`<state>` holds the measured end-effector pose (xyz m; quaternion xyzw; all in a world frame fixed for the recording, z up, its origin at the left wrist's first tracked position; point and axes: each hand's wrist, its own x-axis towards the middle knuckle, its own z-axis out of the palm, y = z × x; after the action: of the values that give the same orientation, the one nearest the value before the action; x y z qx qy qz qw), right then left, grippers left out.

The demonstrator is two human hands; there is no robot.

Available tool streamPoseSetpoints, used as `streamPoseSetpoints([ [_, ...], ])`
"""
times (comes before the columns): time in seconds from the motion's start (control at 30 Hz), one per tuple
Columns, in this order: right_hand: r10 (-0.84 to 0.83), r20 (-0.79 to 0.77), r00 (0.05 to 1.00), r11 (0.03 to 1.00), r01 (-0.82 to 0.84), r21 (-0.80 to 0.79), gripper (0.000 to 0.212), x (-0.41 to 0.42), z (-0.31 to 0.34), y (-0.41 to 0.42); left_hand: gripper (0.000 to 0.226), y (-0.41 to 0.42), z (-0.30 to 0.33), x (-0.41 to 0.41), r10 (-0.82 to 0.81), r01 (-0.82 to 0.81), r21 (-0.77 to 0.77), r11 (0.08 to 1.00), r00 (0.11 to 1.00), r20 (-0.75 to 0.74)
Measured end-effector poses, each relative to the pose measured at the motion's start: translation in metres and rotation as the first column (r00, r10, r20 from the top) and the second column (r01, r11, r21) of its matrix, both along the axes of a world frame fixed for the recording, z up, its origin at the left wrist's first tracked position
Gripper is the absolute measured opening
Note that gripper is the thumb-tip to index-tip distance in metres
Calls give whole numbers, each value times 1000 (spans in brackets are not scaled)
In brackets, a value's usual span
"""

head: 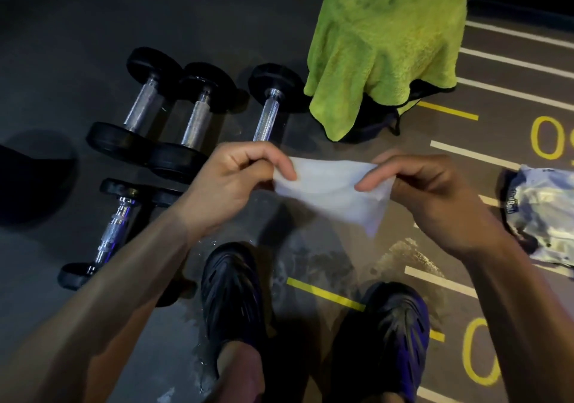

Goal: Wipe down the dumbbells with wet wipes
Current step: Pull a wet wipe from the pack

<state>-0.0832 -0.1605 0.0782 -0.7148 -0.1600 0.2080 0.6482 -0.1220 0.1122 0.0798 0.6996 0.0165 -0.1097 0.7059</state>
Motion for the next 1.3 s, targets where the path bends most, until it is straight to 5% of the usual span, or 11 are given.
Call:
streamPoseSetpoints([
  [0.1,-130,-91,987,991,127,-40,45,-3,-10,4,32,-6,-6,5,66,-67,-32,997,997,-28],
  [0.2,-233,-235,944,969,246,28,30,-5,-13,10,12,-9,-14,8,64,-64,100,993,998,2],
  [0.27,-236,-273,933,964,259,52,22,-8,-15,16,16,-11,-16,9,30,-31,137,990,999,11],
  [0.43,-275,-204,940,953,294,71,51,-12,-16,25,51,-5,-16,5,-66,69,50,996,996,-67],
  [0.53,-116,-161,980,979,140,145,44,-2,0,24,74,4,-16,0,-389,381,-86,921,882,-265],
  [0.63,73,-88,994,995,-66,73,34,10,13,26,68,-4,-13,2,-487,483,-92,871,823,-293],
  [0.8,-36,-93,995,999,36,0,30,20,10,31,16,-22,-17,8,-274,264,-76,961,945,-178],
  [0.9,-174,-344,923,972,216,89,44,12,-9,34,5,-24,-20,8,-182,158,-124,980,960,-215],
  [1.0,-16,-681,732,961,198,191,81,-6,-33,34,12,-27,-21,5,-48,-7,-198,980,961,-271],
  [1.07,136,-733,667,927,176,332,86,-20,-41,36,21,-29,-22,3,-4,-60,-210,976,956,-293],
  [1.3,150,-749,645,831,328,449,55,-28,-40,57,40,-28,-24,2,33,-106,-181,978,930,-366],
])
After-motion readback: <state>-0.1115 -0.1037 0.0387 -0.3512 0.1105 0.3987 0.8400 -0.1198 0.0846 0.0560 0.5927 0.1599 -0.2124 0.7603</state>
